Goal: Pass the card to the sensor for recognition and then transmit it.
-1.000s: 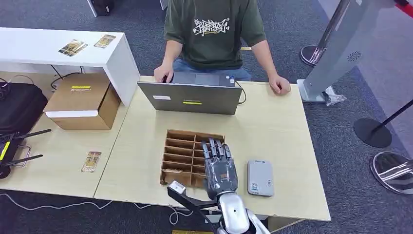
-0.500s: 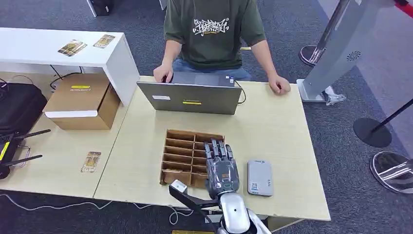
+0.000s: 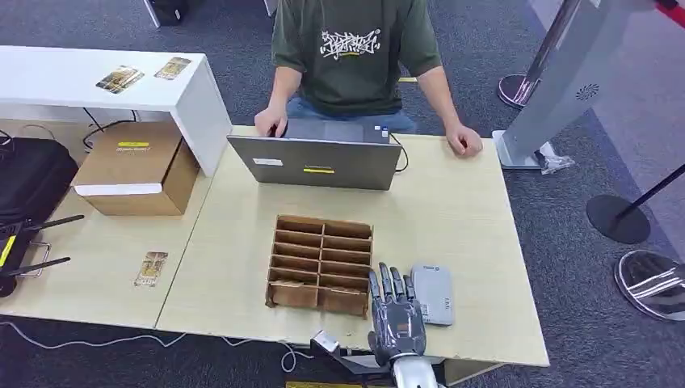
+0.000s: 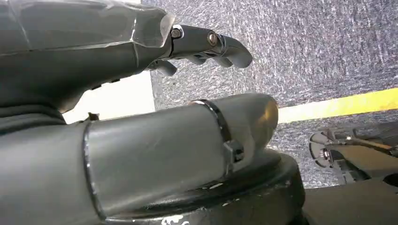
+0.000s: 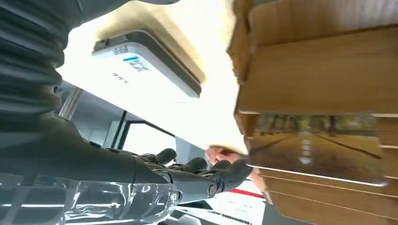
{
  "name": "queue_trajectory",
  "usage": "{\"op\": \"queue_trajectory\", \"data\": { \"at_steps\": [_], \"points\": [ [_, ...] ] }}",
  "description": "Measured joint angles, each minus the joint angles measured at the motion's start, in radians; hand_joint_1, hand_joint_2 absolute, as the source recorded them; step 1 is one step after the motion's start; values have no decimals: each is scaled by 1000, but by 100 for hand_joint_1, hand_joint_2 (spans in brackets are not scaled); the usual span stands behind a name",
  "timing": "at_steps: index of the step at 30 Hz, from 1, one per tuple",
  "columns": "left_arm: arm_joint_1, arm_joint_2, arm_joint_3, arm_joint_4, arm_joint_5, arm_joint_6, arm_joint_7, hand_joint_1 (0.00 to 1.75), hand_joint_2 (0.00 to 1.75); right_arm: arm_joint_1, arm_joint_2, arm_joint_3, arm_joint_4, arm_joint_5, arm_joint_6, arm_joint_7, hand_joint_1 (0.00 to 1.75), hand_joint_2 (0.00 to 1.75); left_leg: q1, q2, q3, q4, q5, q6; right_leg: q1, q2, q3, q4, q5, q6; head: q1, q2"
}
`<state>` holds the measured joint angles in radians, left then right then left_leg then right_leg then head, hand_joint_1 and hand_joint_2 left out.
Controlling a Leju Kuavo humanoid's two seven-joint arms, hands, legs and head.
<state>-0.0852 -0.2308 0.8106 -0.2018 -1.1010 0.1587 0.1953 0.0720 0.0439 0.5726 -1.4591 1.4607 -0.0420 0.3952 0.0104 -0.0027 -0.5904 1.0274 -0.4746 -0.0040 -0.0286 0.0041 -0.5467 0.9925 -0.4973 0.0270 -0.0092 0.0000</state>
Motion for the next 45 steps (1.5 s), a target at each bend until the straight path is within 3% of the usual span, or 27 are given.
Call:
{"op": "queue_trajectory", "data": {
  "at_steps": [17, 30, 40, 43, 45],
  "points": [
    [2, -2, 31, 0, 23, 19, 11, 0, 0, 12, -21, 6, -13, -29, -8, -12, 0, 175, 0, 0, 0, 0, 1, 0, 0, 0, 1, 1, 0, 0, 0, 0],
    [2, -3, 31, 0, -18, 0, -12, 0, 0, 4, -18, 12, -8, -13, -115, -48, 0, 175, 0, 0, 1, 0, 1, 0, 0, 0, 1, 1, 0, 0, 0, 0],
    [2, -2, 31, 0, -41, -11, -18, 0, 0, 4, -14, 10, -8, -6, -129, -52, 0, 175, 0, 0, 1, 0, 1, 0, 0, 0, 1, 1, 0, 0, 0, 0],
    [1, -2, 31, 0, -48, -16, -16, 0, 0, -3, -7, 10, -3, -18, -133, -80, 0, 175, 0, 0, 1, 0, 1, 0, 0, 0, 1, 1, 0, -1, 0, 0],
    [-2, -2, 31, 0, -50, -23, -9, 0, 0, -20, -2, 10, 18, -50, -154, -134, 0, 175, 0, 0, 1, 0, 1, 0, 0, 0, 1, 1, 1, -1, 0, 0]
  ]
}}
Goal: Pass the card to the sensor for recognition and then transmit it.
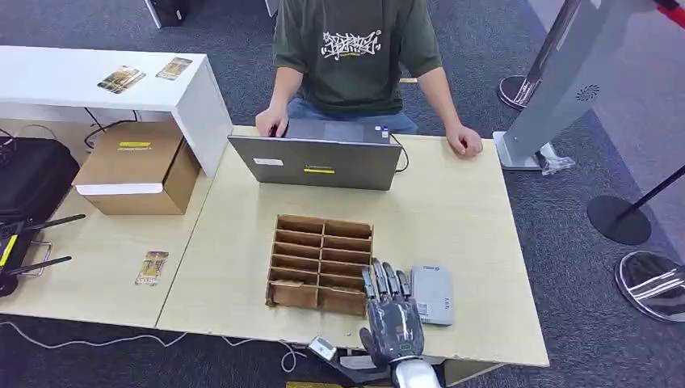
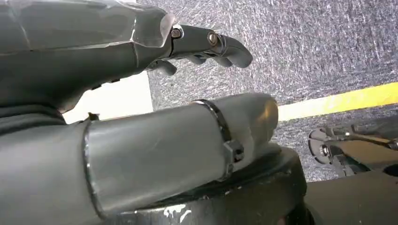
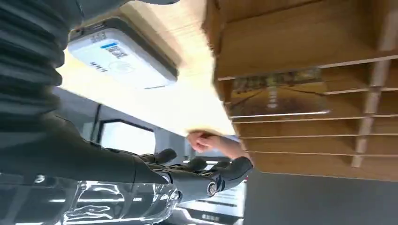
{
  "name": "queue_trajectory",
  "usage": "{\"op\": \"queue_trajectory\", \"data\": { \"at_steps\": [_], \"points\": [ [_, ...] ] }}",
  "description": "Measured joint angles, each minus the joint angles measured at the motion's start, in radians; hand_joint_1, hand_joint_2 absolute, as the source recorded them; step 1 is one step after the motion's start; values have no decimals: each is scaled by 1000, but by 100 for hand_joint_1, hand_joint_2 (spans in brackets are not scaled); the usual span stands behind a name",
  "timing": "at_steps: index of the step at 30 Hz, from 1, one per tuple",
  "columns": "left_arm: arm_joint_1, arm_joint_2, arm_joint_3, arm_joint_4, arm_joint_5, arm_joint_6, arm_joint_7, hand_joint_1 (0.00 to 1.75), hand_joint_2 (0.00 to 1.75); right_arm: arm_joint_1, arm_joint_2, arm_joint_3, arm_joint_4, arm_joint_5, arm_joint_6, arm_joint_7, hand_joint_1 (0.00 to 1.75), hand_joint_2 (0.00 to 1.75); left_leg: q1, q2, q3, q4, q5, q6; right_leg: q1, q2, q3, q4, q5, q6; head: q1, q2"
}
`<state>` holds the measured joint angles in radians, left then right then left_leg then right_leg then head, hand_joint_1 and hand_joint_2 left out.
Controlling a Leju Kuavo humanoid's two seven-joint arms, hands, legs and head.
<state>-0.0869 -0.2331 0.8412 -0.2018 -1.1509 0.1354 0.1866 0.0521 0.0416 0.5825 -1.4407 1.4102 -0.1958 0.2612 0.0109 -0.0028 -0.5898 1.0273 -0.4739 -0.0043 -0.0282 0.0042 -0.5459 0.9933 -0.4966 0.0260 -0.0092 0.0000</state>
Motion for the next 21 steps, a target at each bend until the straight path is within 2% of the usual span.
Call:
{"op": "queue_trajectory", "data": {
  "at_steps": [1, 3, 6, 12, 21],
  "points": [
    [-2, 0, 0, 0, 0, 0, 4, 0, 0, -12, 9, 0, 33, -25, -29, -45, 0, 175, 0, 0, 0, 0, 0, 0, 0, 0, 0, 0, 0, 0, 0, 0],
    [-7, -2, 0, 0, 1, 0, 12, 0, 0, -37, 23, 0, 81, -41, -59, -93, 0, 175, 0, 0, 0, 0, 0, 0, 0, 0, 0, 0, 0, 0, 0, 0],
    [-12, -5, 0, 0, 2, 1, 19, 0, 0, -73, 47, 0, 154, -44, -76, -118, 0, 175, 0, 0, 0, 0, 1, -1, 0, 0, 0, 0, 0, 0, 0, 0],
    [-17, -5, 0, 0, 3, 2, 23, 0, 0, -120, 79, -2, 241, -26, -91, -125, 0, 175, 0, 0, 0, 0, 1, -1, 0, 0, 0, 0, 0, 0, 0, 0],
    [-16, -4, 0, 0, 4, 2, 16, 0, 0, -135, 90, -8, 277, -12, -91, -111, 0, 175, 0, 0, 0, 0, 1, -1, 0, 0, 0, 0, 0, 0, 0, 0]
  ]
}}
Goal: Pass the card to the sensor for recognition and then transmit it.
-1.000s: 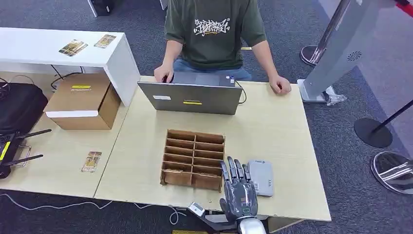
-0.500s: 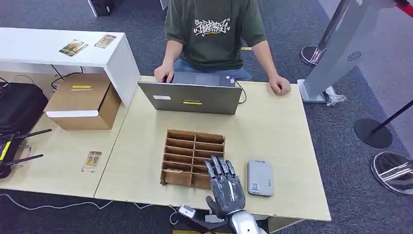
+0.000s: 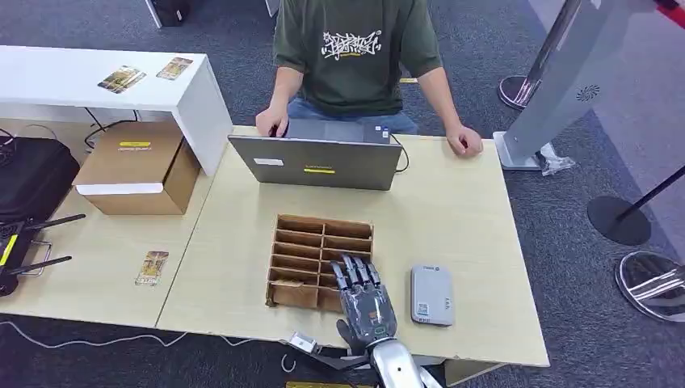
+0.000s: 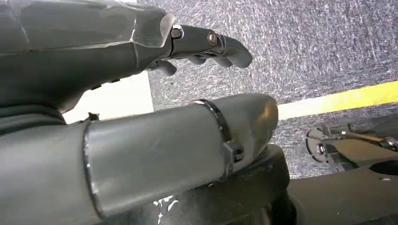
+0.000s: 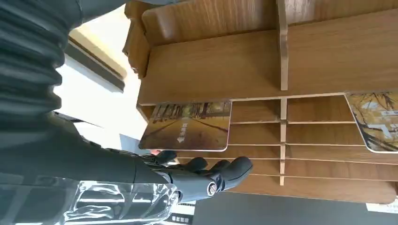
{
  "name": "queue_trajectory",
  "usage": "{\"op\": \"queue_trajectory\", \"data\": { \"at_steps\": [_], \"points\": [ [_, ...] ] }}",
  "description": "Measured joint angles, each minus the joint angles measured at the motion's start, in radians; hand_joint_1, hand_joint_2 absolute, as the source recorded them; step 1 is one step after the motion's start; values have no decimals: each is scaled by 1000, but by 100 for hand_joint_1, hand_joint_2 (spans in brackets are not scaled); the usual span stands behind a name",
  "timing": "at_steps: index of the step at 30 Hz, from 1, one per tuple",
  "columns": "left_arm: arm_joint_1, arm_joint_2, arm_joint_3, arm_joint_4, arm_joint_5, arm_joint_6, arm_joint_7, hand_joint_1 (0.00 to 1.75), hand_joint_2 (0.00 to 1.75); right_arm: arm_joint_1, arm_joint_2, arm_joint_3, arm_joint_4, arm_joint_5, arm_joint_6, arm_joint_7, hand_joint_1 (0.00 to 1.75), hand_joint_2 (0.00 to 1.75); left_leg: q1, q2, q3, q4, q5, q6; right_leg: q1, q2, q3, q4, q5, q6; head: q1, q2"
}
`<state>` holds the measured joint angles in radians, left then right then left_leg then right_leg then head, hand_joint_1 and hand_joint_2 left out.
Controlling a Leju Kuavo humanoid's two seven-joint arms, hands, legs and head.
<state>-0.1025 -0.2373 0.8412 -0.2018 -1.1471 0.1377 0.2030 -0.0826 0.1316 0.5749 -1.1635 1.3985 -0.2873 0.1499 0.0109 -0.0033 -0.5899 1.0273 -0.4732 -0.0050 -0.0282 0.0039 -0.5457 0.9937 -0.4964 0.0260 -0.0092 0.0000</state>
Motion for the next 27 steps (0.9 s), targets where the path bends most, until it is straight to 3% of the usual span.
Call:
{"op": "queue_trajectory", "data": {
  "at_steps": [7, 15, 27],
  "points": [
    [9, 1, 0, 0, 3, 3, -12, 0, 0, 4, 6, -1, -40, 59, 12, 55, 0, 175, 0, 0, 0, 0, 0, 0, 0, 0, 0, 0, 0, 0, 0, 0],
    [8, 1, 0, 0, -2, 3, -3, 0, 0, 16, 5, -9, -132, 68, 22, 66, 0, 175, 0, 0, 0, 0, 0, 0, 0, 0, 0, 0, 0, 0, 0, 0],
    [6, 0, 0, 0, -7, 2, 8, 0, 0, 29, 5, -24, -160, 68, 40, 73, 0, 175, 0, 0, 0, 0, 0, 0, 0, 0, 0, 0, 0, 0, 0, 0]
  ]
}}
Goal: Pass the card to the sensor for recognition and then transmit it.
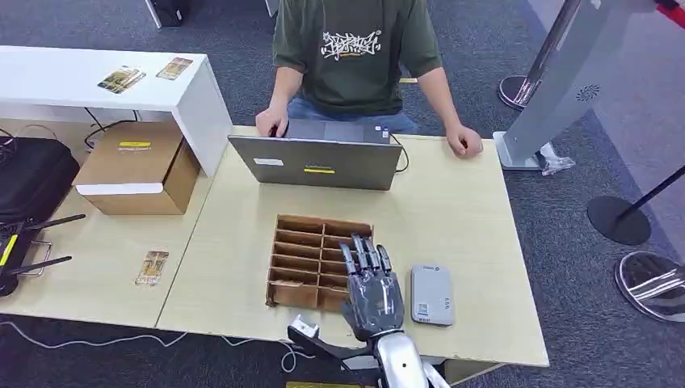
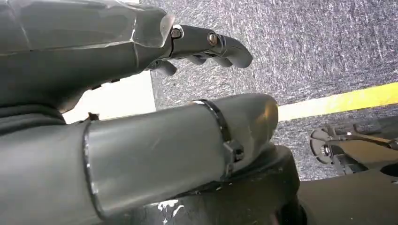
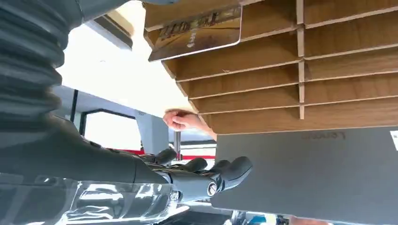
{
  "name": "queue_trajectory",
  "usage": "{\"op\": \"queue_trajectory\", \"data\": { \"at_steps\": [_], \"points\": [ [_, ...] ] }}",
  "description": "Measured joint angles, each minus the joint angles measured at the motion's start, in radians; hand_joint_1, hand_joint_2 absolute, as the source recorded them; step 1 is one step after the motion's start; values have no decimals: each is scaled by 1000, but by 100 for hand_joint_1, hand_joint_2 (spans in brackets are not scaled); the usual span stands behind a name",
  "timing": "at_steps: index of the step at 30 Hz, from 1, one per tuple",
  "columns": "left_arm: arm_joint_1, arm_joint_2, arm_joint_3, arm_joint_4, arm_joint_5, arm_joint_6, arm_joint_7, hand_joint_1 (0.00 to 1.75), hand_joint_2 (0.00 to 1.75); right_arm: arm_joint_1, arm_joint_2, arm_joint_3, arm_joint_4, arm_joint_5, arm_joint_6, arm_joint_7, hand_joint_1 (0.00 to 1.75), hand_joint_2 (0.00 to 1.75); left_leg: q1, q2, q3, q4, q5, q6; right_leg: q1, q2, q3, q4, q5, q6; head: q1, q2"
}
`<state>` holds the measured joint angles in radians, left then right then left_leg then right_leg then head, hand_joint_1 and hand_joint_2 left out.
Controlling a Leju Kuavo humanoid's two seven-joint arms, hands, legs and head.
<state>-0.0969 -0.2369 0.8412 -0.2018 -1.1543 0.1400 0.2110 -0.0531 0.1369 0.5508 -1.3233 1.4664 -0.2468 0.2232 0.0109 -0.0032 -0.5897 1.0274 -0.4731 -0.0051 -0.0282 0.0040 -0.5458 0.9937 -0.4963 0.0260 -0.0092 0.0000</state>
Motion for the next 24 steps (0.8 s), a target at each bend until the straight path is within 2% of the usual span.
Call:
{"op": "queue_trajectory", "data": {
  "at_steps": [7, 17, 24],
  "points": [
    [-2, 0, 0, 0, 0, 0, 12, 0, 0, 2, 0, -2, -1, 10, 69, 25, 0, 175, 0, 0, 0, 0, 0, 0, 0, 0, 0, 0, 0, 0, 0, 0],
    [-5, 0, 0, 0, 10, 8, 17, 0, 0, 2, 0, -2, -1, 11, 73, 25, 0, 175, 0, 0, 0, 0, 0, 0, 0, 0, 0, 0, 0, 0, 0, 0],
    [-3, 0, 0, 0, 16, 8, -5, 0, 0, 2, 0, -2, -1, 11, 74, 26, 0, 175, 0, 0, 0, 0, 0, 0, 0, 0, 0, 0, 0, 0, 0, 0]
  ]
}}
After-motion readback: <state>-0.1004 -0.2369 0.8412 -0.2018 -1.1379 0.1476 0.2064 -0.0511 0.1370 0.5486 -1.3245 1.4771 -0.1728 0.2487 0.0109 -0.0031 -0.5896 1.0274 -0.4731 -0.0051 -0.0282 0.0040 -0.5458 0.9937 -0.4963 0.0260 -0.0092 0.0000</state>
